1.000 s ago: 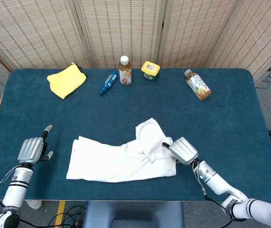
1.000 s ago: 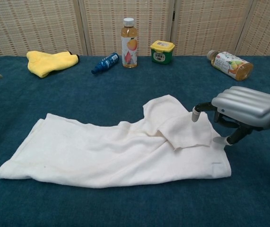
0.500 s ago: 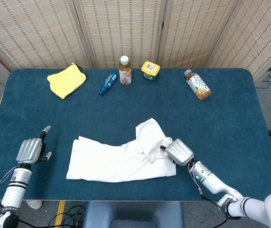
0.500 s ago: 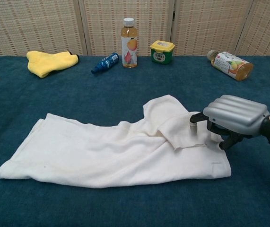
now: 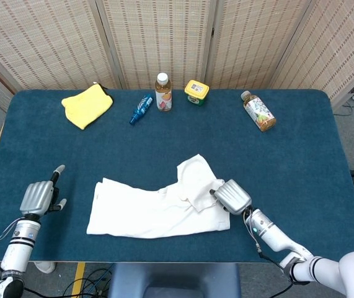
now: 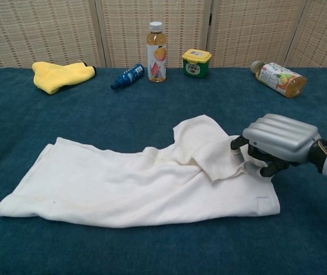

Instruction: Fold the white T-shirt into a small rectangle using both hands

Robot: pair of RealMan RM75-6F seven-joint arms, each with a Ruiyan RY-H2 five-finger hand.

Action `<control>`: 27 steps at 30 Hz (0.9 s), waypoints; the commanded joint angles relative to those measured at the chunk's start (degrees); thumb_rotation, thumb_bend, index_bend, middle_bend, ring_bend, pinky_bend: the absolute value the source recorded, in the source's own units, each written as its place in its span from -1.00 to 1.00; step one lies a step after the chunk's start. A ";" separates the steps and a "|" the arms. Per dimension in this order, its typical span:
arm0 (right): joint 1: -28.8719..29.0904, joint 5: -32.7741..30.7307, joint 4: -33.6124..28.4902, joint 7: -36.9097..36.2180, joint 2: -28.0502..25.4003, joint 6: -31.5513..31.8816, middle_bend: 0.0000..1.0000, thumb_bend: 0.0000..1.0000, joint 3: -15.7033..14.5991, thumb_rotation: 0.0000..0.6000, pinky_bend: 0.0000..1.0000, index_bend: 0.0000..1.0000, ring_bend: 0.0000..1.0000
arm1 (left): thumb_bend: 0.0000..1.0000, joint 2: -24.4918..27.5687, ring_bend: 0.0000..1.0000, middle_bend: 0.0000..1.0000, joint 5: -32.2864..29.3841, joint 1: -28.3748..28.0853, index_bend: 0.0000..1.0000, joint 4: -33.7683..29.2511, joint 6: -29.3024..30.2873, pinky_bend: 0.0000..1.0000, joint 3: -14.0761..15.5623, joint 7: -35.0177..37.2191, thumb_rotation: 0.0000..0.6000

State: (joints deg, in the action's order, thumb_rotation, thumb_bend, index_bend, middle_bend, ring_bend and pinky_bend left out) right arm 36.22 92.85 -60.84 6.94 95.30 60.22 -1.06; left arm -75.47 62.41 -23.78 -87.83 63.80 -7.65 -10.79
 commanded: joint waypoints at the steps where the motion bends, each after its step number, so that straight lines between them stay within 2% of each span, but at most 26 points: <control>1: 0.12 -0.15 -0.24 -0.63 0.10 1.15 0.87 -0.03 0.93 1.00 1.00 0.11 0.96 | -0.34 0.08 0.58 0.72 0.01 0.07 -1.00 0.08 0.10 0.74 -0.11 0.16 1.00; 8: 1.50 -2.37 -0.18 -1.37 0.99 2.80 0.88 0.01 5.27 1.00 1.00 0.12 0.96 | -0.34 0.39 0.58 0.72 0.21 0.31 -1.00 0.04 0.43 0.74 -0.31 0.62 1.00; 13: 3.26 -5.67 1.46 -0.94 3.07 1.35 0.88 0.03 8.77 1.00 1.00 0.12 0.96 | -0.34 0.55 0.58 0.72 0.43 0.51 -1.00 -0.16 0.67 0.74 -0.30 0.80 1.00; 19: 5.97 -9.13 6.17 0.08 6.81 -1.49 0.88 0.03 11.67 1.00 1.00 0.12 0.96 | -0.34 0.73 0.58 0.72 0.54 0.76 -1.00 0.03 0.74 0.74 -0.10 0.67 1.00; 27: 9.02 -12.01 14.15 1.01 11.47 -4.62 0.88 0.04 13.53 1.00 1.00 0.12 0.96 | -0.34 0.73 0.58 0.72 0.52 1.09 -1.00 0.53 0.67 0.74 0.02 1.06 1.00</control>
State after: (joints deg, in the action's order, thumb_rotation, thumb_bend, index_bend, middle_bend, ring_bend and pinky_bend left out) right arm 44.36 81.64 -48.34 7.62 105.58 56.50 11.93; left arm -74.73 62.93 -22.71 -87.32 64.47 -7.63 -9.75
